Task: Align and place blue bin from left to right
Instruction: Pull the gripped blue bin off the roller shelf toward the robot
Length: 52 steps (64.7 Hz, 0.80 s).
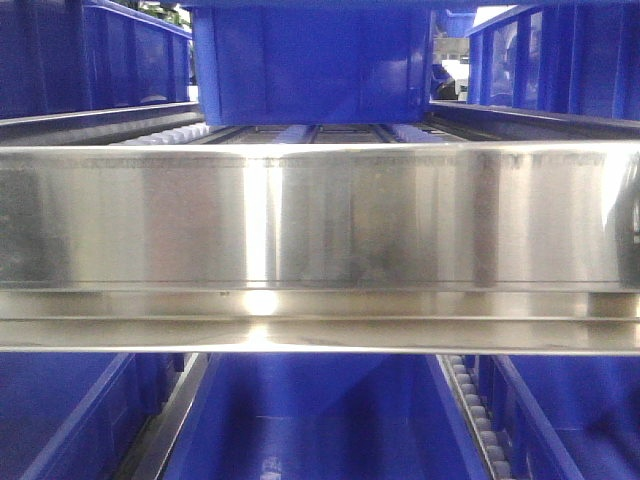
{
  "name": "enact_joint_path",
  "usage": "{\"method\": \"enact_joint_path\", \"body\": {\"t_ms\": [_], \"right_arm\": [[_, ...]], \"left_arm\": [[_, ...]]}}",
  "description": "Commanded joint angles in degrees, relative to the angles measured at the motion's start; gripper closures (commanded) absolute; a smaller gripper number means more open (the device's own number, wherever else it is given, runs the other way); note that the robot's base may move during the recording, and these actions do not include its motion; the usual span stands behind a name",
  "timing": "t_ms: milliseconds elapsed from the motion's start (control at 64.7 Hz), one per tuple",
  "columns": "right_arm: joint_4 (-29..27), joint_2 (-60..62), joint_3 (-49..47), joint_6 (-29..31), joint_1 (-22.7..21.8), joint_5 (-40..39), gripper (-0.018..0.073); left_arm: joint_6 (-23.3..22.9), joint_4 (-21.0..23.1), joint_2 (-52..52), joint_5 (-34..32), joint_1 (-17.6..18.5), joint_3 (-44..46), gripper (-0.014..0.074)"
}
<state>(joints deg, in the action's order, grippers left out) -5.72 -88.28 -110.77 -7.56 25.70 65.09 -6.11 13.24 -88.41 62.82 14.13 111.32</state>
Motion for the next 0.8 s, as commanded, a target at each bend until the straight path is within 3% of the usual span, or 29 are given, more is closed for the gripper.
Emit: {"method": "enact_joint_path", "body": {"t_ms": [0,788], "right_arm": [[-1.5,1.56,-0.53,1.27,0.15,-5.72,0.0712],[-1.5,1.55,-0.53,1.27,0.15,-5.56,0.0712]], "left_arm": [[0.99,2.75,1.2,-3.85,0.39,0.94,0.0707],[0.99,2.53,1.2,-3.98,0.39,0.94,0.0707]]}}
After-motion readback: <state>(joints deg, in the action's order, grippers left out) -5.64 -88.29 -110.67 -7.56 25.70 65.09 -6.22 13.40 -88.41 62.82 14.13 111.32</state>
